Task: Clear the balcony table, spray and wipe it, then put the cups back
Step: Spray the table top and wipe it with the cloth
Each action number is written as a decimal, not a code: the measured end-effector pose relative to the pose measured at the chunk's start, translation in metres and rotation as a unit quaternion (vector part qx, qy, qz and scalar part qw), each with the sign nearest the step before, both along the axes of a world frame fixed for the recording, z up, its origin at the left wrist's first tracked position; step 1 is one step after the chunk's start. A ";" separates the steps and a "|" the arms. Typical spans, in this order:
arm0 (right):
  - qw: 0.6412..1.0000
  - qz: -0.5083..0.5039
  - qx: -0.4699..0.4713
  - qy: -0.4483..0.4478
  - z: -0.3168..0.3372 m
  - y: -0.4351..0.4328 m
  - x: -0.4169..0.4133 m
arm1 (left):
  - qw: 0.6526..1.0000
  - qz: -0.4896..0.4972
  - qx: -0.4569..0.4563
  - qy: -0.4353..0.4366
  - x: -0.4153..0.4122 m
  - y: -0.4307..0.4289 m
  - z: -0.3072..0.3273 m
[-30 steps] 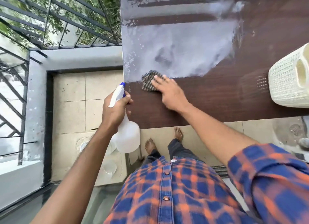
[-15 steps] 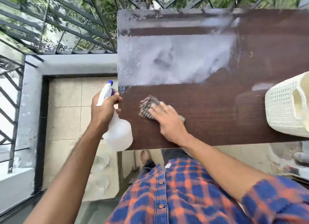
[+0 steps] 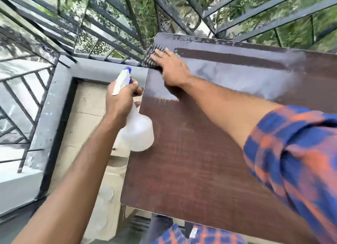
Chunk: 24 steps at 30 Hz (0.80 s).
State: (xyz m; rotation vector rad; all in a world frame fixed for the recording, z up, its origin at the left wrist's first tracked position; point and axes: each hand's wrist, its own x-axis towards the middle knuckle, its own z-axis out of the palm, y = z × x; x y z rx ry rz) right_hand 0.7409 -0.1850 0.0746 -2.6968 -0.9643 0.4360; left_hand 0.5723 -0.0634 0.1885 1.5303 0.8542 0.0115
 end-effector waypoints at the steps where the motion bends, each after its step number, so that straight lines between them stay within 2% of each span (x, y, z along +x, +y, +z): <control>1: 1.000 -0.001 -0.001 0.005 0.003 0.005 0.018 | 1.000 0.003 0.000 -0.005 0.015 -0.001 0.000; 7: 1.000 -0.013 0.005 0.021 0.016 0.004 0.076 | 0.999 -0.016 -0.010 -0.035 0.079 -0.013 0.005; 12: 0.983 -0.179 0.024 -0.017 0.015 -0.093 0.089 | 0.998 -0.054 -0.014 -0.033 0.100 -0.041 0.009; 17: 0.910 -0.410 -0.005 -0.061 0.002 -0.269 0.070 | 0.995 -0.090 -0.036 -0.038 0.099 -0.076 0.012; 19: 0.884 -0.463 -0.010 -0.061 0.005 -0.325 0.044 | 0.993 -0.105 -0.043 -0.043 0.095 -0.087 0.012; 22: 0.856 -0.514 -0.020 -0.043 0.010 -0.352 0.009 | 0.992 -0.108 -0.037 -0.051 0.085 -0.098 0.014; 24: 0.841 -0.540 -0.024 -0.039 0.009 -0.333 -0.006 | 0.992 -0.112 -0.031 -0.055 0.076 -0.100 0.016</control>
